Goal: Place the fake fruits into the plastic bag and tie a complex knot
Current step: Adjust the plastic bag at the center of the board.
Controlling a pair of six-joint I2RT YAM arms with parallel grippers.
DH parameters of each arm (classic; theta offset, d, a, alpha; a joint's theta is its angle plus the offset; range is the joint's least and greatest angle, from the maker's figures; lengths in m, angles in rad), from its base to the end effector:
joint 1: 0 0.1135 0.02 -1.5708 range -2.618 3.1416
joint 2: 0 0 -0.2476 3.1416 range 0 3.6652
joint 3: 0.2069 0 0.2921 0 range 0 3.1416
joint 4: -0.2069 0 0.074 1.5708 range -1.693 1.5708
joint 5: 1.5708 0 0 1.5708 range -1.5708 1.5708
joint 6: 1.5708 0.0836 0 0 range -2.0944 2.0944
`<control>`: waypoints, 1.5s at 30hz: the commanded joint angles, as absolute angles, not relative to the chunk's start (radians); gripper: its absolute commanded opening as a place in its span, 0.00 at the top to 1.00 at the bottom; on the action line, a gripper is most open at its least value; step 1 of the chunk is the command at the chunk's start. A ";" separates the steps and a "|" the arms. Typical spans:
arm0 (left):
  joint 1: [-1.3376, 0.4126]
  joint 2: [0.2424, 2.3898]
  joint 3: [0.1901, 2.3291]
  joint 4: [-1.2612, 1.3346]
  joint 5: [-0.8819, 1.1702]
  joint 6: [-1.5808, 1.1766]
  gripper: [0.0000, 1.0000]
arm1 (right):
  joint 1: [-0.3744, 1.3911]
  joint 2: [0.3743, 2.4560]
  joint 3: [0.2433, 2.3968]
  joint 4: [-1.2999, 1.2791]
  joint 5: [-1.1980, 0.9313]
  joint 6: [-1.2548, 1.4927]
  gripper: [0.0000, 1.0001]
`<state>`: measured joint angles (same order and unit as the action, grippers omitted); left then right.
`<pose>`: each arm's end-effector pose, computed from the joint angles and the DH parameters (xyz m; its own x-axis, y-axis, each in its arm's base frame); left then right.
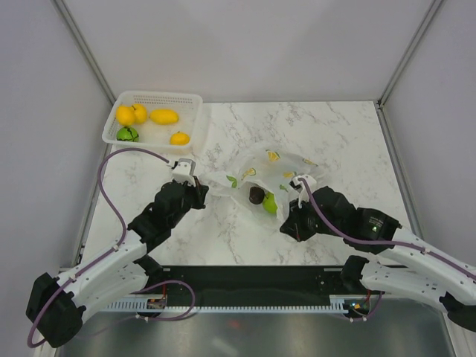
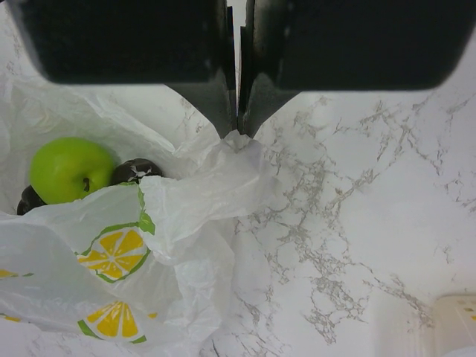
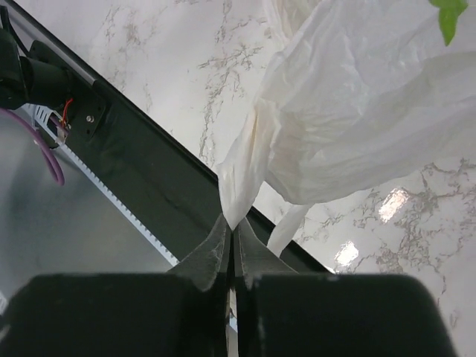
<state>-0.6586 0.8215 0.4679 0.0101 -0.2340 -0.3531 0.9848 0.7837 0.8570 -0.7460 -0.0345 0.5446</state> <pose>0.2385 -0.1601 0.1998 -0.3961 -0.1188 -0.9105 0.3045 0.9185 -0.2523 0.1351 0.2087 0.2709 -0.7339 -0.1693 -0.6579 -0.5464 0.7225 0.4236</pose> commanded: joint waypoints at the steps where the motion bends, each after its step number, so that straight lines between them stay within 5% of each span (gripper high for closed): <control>1: -0.663 0.805 0.471 0.049 -0.265 -0.334 0.96 | 0.989 0.787 0.885 -0.713 0.055 0.549 1.00; 11: -0.663 0.811 0.811 -0.181 -0.265 -0.469 0.96 | 0.989 0.929 1.303 -0.764 0.423 0.483 1.00; 19: -0.661 0.885 1.431 -0.566 -0.249 -0.423 0.95 | 0.989 1.057 1.744 -0.775 0.876 0.298 1.00; 29: -0.663 0.822 1.093 -0.444 -0.066 -0.560 0.98 | 0.988 1.272 2.281 -0.750 0.522 0.172 1.00; 33: -0.661 0.860 1.145 -0.419 -0.034 -0.561 0.98 | 0.988 1.299 2.215 -0.782 0.575 0.199 1.00; 40: -0.643 0.931 1.692 -0.681 -0.382 -0.316 0.98 | 0.980 1.164 1.695 -0.713 0.703 0.300 1.00; 45: -0.643 0.940 1.712 -0.683 -0.322 -0.334 0.98 | 0.928 1.091 1.548 -0.663 0.661 0.348 1.00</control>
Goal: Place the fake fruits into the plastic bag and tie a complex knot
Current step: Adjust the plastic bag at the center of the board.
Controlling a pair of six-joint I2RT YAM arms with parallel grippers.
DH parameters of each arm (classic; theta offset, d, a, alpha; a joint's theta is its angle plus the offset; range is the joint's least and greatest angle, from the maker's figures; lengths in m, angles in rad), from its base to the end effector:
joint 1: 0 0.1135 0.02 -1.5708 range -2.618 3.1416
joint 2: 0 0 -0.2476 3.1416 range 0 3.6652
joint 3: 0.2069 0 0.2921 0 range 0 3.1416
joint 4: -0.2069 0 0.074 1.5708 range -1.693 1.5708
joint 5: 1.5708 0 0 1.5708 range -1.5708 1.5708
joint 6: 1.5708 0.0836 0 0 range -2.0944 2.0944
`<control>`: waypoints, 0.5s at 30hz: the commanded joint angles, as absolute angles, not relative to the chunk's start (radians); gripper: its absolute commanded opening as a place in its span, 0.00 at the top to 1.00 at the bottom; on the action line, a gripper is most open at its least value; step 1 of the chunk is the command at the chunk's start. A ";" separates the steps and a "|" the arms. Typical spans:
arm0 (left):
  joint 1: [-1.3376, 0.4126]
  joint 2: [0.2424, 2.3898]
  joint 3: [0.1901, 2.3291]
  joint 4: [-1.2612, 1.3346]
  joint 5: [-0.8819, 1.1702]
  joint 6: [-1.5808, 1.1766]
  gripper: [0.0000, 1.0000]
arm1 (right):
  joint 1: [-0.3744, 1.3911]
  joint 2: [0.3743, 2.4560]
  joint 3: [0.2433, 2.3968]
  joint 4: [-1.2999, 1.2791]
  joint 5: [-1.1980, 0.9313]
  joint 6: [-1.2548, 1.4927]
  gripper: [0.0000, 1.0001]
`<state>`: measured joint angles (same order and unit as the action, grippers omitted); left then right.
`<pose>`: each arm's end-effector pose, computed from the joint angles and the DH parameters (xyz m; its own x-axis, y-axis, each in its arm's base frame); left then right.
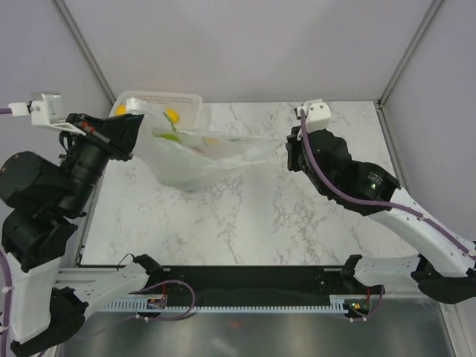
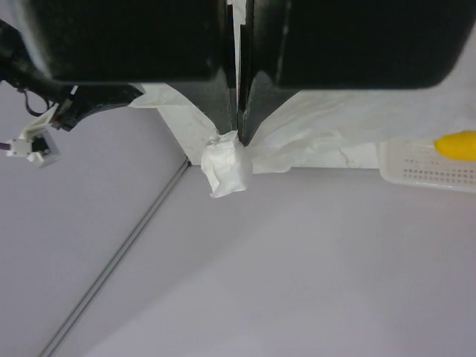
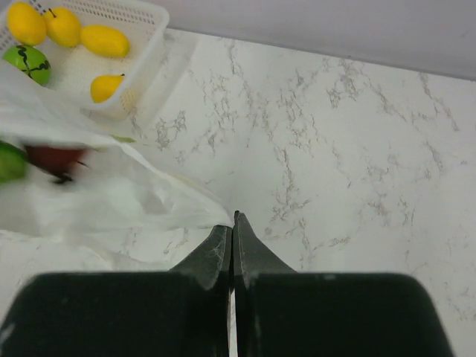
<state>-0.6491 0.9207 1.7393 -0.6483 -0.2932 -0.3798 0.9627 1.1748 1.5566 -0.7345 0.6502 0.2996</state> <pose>0.1528 -0.0856 0.5864 -0.0050 -0.4417 -0.8971 0.3768 0.8302 -0.4109 0.2125 0.2167 0.4556 -0.2856 0.0009 -0.9584 -0.2558 0.9636 0.0772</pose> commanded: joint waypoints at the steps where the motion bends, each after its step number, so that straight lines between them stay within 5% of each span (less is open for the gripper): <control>1: -0.643 0.949 1.688 -0.681 -0.290 -0.345 0.98 | 0.917 1.085 1.549 -0.661 0.652 0.350 1.00; 15: -0.640 1.003 1.537 -0.652 -0.344 -0.367 0.98 | 0.839 1.152 1.606 -0.660 0.476 0.267 1.00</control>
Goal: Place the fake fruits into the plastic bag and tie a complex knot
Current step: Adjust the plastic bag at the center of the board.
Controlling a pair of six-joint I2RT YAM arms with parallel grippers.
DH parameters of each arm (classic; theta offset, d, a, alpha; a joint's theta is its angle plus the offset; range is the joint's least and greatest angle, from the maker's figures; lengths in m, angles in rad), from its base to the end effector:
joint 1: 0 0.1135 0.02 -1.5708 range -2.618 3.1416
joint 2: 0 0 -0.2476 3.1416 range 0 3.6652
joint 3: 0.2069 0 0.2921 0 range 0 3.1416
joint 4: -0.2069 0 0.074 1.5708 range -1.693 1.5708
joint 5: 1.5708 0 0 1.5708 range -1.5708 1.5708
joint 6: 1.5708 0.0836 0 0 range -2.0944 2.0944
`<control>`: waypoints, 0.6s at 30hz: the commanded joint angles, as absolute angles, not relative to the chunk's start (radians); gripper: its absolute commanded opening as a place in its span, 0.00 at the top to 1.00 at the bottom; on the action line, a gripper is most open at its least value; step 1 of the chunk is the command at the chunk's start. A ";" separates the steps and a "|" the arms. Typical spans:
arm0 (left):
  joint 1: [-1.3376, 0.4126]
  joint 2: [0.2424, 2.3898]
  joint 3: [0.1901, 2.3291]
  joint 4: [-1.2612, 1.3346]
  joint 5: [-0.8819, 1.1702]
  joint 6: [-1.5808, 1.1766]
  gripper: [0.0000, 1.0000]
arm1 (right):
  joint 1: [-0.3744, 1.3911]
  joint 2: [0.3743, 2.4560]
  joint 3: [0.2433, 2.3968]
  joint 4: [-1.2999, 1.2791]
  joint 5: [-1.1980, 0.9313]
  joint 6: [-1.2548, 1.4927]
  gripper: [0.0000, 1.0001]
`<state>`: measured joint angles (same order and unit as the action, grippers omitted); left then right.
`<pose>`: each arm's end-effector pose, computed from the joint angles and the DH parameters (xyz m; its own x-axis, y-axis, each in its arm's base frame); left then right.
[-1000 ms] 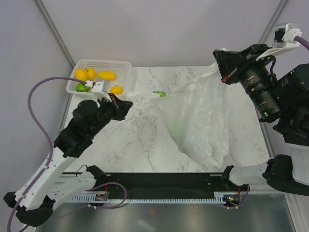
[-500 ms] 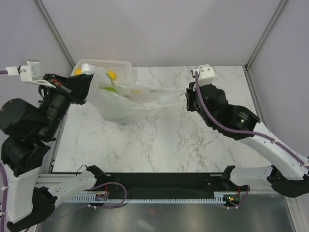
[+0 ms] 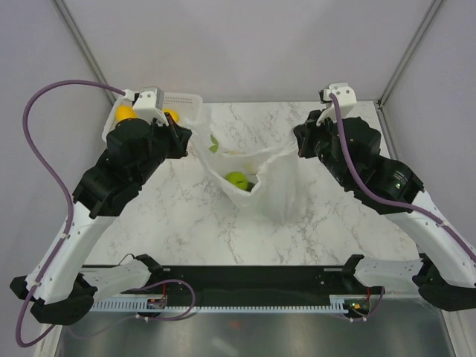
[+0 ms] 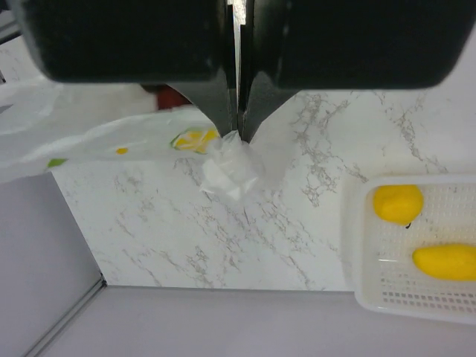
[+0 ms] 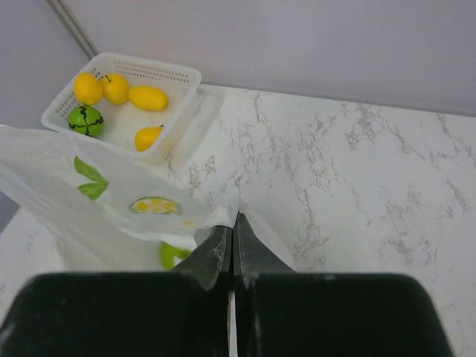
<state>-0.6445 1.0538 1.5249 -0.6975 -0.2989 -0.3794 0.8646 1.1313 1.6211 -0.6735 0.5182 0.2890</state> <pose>0.2347 -0.1456 0.4774 -0.2944 -0.2215 -0.9297 0.2538 0.9197 -0.2995 0.2151 0.1883 0.4982 -0.2119 0.1330 -0.9682 -0.2968 0.9351 0.1935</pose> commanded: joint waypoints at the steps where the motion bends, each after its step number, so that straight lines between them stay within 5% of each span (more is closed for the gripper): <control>1: -0.640 1.003 1.526 -0.644 -0.342 -0.367 0.98 | 0.836 1.157 1.600 -0.666 0.459 0.267 1.00; 10: -0.640 1.002 1.296 -0.548 -0.264 -0.413 0.98 | 0.758 1.164 1.513 -0.690 0.457 0.299 1.00; 18: -0.640 0.977 1.304 -0.548 -0.264 -0.413 0.98 | 0.742 1.137 1.519 -0.692 0.440 0.293 1.00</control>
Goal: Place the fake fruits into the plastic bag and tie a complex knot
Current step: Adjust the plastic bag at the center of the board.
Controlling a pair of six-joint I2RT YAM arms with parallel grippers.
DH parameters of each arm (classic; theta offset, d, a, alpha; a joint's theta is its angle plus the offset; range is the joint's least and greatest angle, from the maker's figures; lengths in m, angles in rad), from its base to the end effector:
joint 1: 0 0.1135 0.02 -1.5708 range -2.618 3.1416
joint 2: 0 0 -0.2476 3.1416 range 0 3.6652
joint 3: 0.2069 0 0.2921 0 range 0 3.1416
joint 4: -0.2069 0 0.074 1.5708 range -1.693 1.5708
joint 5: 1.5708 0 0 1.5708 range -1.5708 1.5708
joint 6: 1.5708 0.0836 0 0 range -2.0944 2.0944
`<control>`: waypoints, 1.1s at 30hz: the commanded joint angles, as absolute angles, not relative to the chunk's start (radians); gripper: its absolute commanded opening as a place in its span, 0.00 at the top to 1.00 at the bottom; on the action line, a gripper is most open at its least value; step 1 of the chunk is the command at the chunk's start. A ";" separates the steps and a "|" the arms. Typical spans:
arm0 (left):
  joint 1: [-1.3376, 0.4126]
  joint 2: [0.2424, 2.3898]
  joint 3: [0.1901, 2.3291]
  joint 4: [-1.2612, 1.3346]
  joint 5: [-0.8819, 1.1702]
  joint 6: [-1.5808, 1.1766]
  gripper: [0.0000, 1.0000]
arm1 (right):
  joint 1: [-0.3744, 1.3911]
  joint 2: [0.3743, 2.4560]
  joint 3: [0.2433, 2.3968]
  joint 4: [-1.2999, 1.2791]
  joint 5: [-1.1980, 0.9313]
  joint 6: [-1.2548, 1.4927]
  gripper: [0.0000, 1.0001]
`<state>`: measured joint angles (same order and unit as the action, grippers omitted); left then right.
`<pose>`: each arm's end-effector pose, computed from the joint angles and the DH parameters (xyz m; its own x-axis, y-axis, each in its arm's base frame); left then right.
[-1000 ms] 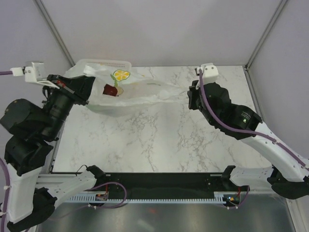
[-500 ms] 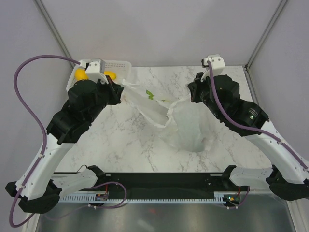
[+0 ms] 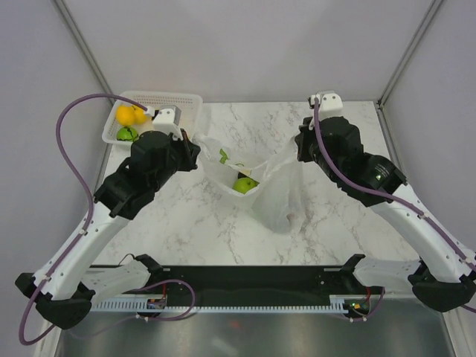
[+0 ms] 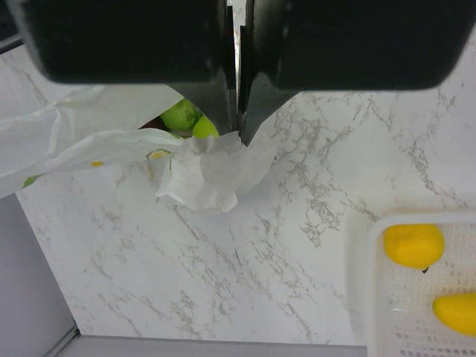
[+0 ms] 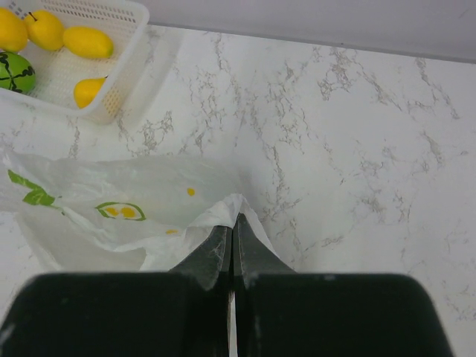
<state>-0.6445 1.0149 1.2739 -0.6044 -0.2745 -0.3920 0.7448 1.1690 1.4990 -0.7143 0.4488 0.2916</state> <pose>0.2500 -0.1595 0.4027 -0.3932 -0.1645 -0.9046 0.2426 0.9304 -0.2747 0.2544 0.1852 0.4348 -0.3546 0.0254 -0.9347 -0.2224 0.9686 0.1107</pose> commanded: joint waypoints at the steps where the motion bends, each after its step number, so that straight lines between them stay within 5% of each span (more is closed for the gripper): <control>1: -0.640 0.971 1.315 -0.548 -0.264 -0.413 0.98 | 0.742 1.138 1.526 -0.692 0.440 0.293 1.00; 12: -0.641 0.945 1.445 -0.575 -0.267 -0.382 0.95 | 0.738 1.190 1.689 -0.716 0.403 0.261 1.00; 24: -0.640 0.884 1.350 -0.589 -0.276 -0.397 0.89 | 0.727 1.242 1.615 -0.693 0.302 0.255 0.99; 33: -0.641 0.864 1.350 -0.592 -0.284 -0.379 0.87 | 0.719 1.304 1.730 -0.709 0.150 0.301 0.89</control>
